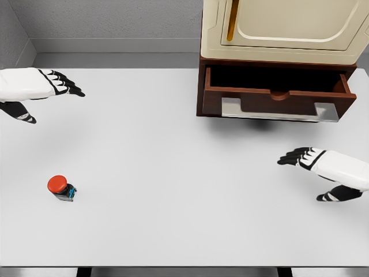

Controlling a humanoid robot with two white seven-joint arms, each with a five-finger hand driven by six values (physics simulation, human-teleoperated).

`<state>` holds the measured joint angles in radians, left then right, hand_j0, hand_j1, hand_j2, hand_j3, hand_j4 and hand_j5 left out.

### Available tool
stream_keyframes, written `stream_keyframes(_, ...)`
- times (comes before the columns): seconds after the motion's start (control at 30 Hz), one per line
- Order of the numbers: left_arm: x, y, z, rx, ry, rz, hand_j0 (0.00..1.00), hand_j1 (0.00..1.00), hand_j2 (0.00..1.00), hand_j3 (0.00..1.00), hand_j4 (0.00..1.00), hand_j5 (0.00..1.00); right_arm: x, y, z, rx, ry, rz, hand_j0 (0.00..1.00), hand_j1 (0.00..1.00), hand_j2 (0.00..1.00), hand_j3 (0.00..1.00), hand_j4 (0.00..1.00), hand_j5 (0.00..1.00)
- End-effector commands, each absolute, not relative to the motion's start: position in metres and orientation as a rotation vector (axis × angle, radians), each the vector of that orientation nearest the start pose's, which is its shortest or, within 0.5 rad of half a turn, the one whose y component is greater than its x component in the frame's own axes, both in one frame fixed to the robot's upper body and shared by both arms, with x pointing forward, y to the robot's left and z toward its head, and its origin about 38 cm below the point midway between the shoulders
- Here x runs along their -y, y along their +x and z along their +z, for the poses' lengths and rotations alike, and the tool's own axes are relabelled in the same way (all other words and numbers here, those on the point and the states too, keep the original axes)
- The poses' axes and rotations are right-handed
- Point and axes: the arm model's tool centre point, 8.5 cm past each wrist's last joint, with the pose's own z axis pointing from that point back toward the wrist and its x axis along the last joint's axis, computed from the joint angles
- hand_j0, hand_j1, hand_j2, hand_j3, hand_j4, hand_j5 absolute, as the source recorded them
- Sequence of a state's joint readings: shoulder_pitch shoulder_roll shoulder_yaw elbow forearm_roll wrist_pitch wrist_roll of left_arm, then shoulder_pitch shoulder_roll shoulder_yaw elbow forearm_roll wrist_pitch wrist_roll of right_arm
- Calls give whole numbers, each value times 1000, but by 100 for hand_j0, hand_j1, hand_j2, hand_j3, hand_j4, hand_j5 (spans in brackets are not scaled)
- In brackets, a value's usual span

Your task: Put the switch into the drawer with left arm, and close the drawer with right arm

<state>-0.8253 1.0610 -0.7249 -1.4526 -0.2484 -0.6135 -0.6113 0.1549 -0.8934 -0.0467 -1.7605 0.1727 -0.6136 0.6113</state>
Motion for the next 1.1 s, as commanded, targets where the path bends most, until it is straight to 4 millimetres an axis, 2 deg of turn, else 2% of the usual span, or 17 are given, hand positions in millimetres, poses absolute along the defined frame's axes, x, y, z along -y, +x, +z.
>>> stream_keyframes(0.0,-371,430,291,1236,514,-2149,100,100,100,100,100,100,374,298,178,1437,-199,1789,100,100,100,100,100,100)
stream_keyframes(0.13,-368,426,292,1235,511,-2168,100,100,100,100,100,100,373,299,177,1437,-194,1791,100,100,100,100,100,100)
stream_keyframes(0.17,-373,417,295,1205,516,-2193,100,100,100,100,100,100,373,300,179,1440,-198,1792,100,100,100,100,100,100)
stream_keyframes(0.2,-368,409,300,1206,509,-2227,100,100,100,100,100,100,373,300,180,1443,-200,1791,100,100,100,100,100,100)
stream_keyframes(0.23,-364,399,287,1176,446,-2257,100,100,100,100,100,100,372,301,181,1450,-204,1789,100,100,100,100,100,100)
stream_keyframes(0.27,-371,385,290,1162,415,-2253,100,100,100,100,100,100,373,301,181,1450,-206,1789,100,100,100,100,100,100)
stream_keyframes(0.33,-363,376,275,1144,341,-2282,100,100,100,100,100,100,374,302,183,1458,-214,1781,100,100,100,100,100,100)
stream_keyframes(0.43,-367,368,256,1106,287,-2277,100,100,100,100,100,100,375,302,184,1458,-219,1782,100,100,100,100,100,100)
stream_keyframes(0.57,-374,359,248,1062,261,-2279,100,100,100,100,100,100,379,302,187,1451,-233,1780,100,100,100,100,100,100)
stream_keyframes(0.63,-371,354,235,1048,218,-2280,100,100,100,100,100,100,379,303,189,1452,-238,1784,100,100,100,100,100,100)
stream_keyframes(0.8,-361,345,219,1033,149,-2311,99,99,99,99,99,99,388,303,197,1452,-276,1775,100,100,100,100,100,100)
stream_keyframes(0.83,-361,344,219,1031,149,-2314,97,97,97,97,97,97,394,305,205,1464,-313,1761,100,100,100,100,100,100)
stream_keyframes(0.9,-360,344,217,1024,150,-2324,94,94,94,94,94,94,396,301,201,1451,-305,1753,100,100,100,100,100,100)
stream_keyframes(1.07,-354,335,207,1001,113,-2357,92,92,92,92,92,92,407,300,213,1463,-360,1728,100,100,100,100,100,100)
